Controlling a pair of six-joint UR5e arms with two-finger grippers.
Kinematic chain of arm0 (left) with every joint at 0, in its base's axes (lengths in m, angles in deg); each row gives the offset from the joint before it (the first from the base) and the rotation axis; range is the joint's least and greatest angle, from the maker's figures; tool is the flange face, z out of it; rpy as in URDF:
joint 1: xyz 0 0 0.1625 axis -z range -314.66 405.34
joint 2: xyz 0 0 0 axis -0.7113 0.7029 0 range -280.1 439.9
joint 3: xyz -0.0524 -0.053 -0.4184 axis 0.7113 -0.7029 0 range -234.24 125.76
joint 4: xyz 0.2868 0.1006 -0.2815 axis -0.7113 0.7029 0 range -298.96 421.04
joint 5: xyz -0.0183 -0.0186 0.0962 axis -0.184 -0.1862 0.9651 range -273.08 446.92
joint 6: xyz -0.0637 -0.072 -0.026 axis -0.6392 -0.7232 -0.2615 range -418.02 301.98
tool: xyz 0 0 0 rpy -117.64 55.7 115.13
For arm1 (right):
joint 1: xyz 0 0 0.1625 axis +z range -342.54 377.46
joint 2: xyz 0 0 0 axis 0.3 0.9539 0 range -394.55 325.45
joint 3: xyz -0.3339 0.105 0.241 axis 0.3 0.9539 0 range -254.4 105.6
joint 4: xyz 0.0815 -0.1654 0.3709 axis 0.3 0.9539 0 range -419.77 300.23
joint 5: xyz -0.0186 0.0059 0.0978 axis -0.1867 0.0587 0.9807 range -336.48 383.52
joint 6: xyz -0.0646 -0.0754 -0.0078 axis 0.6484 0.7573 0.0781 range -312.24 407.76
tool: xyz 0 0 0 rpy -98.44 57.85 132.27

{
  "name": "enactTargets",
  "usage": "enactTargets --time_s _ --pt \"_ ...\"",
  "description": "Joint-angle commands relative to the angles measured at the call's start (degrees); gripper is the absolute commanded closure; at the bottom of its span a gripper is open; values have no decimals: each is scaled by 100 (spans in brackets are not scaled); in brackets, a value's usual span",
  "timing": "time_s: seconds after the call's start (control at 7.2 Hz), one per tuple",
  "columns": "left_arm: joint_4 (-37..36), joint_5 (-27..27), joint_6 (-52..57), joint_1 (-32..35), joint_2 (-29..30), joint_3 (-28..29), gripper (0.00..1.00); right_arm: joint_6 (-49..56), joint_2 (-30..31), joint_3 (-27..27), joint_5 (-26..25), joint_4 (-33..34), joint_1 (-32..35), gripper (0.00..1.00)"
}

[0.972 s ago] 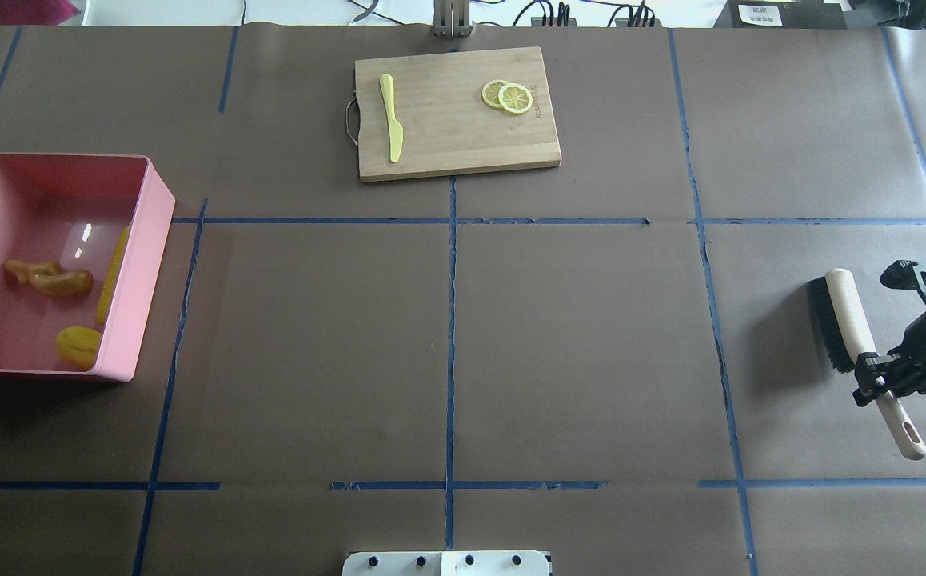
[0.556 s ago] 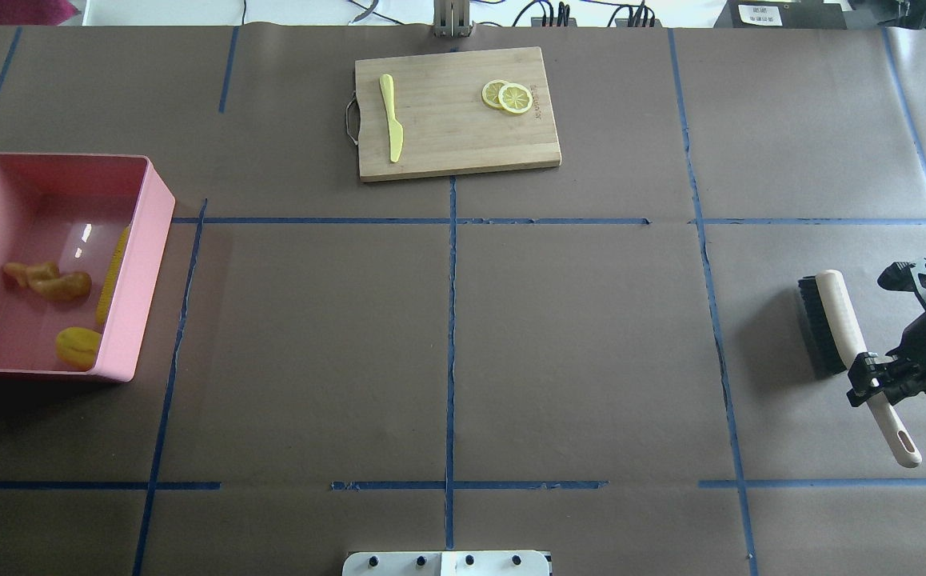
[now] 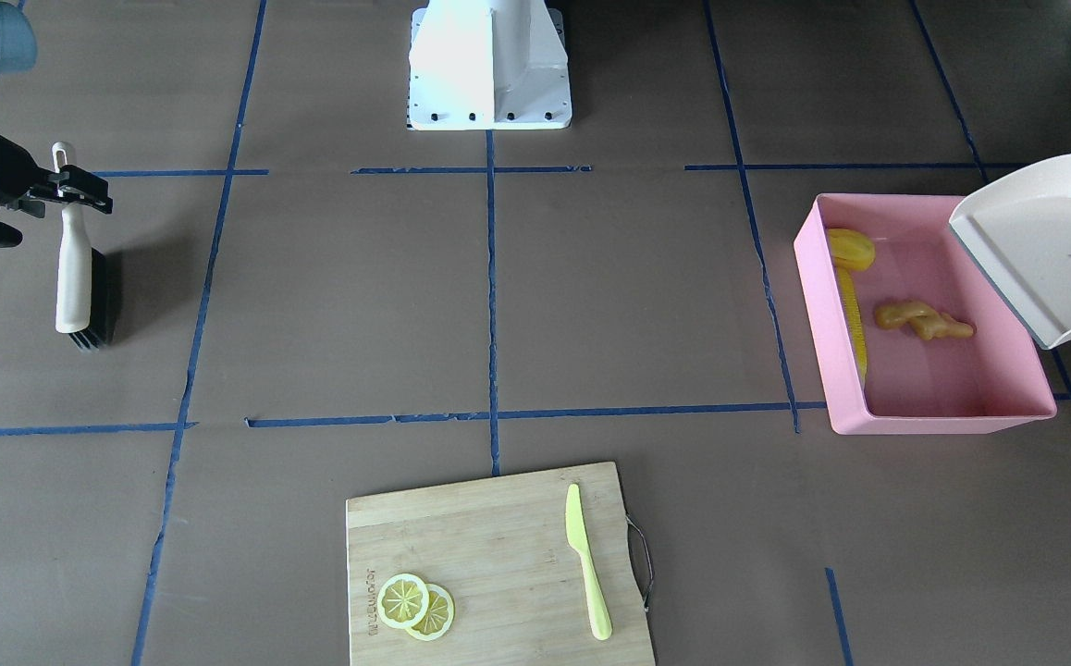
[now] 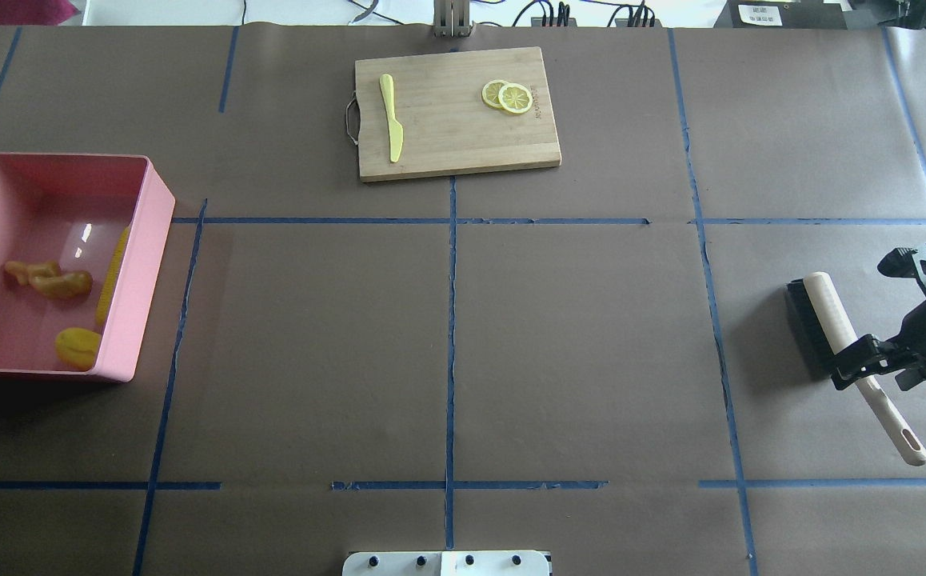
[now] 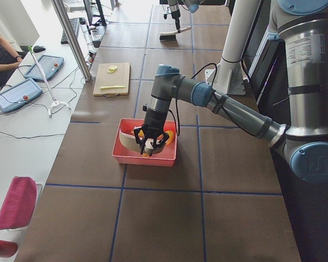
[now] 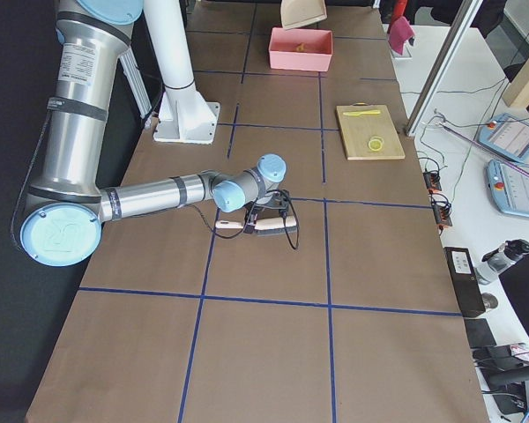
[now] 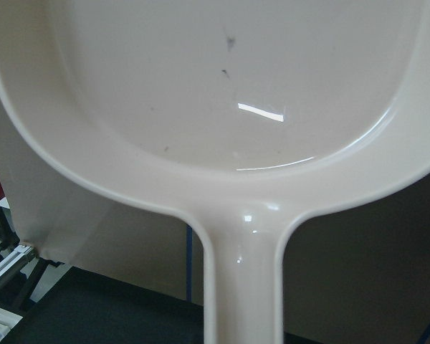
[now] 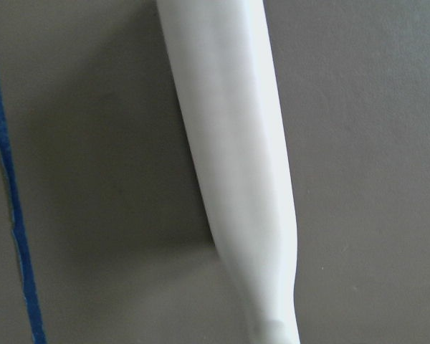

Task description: Sweep and dump trash into bin

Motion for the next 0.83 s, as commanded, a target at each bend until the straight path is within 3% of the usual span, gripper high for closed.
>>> enactTargets --time_s 0.0,0.42,0.56,0.69 --pt "-1162 514 0 -251 366 -476 100 0 -7 -207 -38 0 323 0" --pt "-1246 516 113 -243 394 -591 100 26 -86 -323 -4 26 1305 0" --pt "-1255 280 306 -242 403 -731 100 35 -86 -314 32 61 1587 0" --pt "-1255 -383 273 -190 481 -776 100 44 -77 -314 -3 62 1816 0"
